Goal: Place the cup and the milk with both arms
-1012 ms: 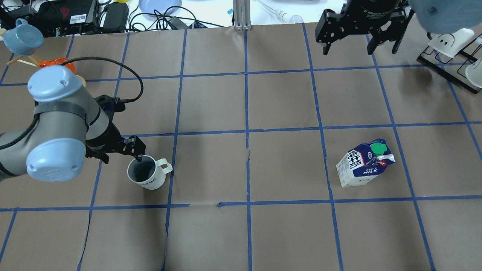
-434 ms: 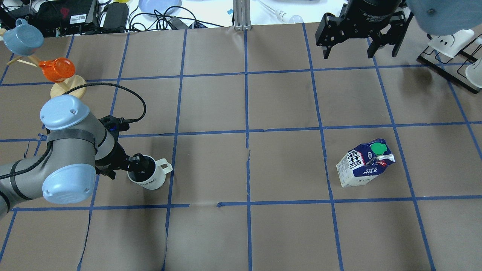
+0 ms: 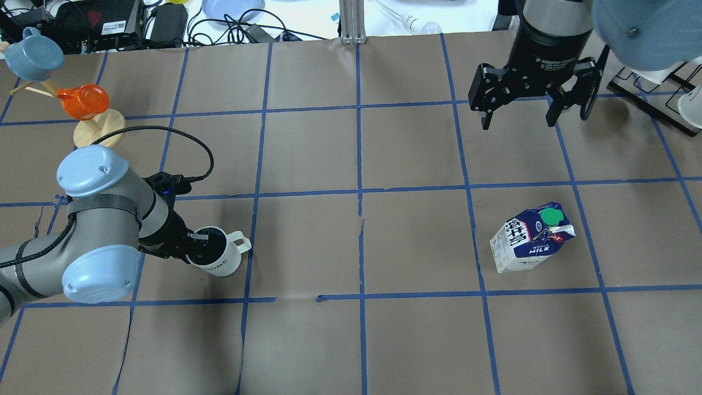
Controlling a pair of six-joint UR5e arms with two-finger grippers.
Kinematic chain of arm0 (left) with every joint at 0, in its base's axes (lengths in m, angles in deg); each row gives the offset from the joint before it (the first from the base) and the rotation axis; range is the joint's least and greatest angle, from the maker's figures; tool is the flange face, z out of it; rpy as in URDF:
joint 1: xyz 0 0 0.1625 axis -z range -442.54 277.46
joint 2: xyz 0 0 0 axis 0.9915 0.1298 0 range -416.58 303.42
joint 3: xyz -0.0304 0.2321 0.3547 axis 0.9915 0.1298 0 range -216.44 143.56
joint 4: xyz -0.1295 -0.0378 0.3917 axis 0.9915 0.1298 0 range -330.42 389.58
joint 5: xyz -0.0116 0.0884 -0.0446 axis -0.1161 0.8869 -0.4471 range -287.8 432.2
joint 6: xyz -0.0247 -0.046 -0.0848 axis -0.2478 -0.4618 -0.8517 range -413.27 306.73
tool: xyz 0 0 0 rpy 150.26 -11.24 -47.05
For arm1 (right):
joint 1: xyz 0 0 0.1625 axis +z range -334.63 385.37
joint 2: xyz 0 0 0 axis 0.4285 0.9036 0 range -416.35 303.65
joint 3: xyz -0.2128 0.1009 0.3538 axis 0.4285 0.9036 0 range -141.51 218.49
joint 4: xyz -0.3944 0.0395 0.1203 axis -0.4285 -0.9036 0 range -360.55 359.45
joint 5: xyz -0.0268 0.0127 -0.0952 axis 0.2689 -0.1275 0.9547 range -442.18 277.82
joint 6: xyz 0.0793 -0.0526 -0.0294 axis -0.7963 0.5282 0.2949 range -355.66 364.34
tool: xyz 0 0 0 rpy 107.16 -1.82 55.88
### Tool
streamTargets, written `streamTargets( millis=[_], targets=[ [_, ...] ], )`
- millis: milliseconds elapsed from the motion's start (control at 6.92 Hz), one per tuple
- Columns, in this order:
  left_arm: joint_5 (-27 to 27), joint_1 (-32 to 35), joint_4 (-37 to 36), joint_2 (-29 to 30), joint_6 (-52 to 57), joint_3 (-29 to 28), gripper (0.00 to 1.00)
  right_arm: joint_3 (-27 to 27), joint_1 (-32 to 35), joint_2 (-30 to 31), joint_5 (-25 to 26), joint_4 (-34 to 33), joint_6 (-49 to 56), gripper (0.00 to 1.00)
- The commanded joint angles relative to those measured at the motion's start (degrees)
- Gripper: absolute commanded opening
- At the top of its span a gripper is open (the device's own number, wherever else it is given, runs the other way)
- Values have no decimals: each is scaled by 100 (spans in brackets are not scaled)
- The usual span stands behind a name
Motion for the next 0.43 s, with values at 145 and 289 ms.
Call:
streamTargets(
  millis=[145, 289],
  targets=[
    [-23, 97, -202, -123, -611, -395, 0, -314, -7, 38, 321, 184, 564, 100],
    [-49, 246, 112, -62, -971, -789, 0, -323, -24, 38, 278, 193, 599, 100]
  ],
)
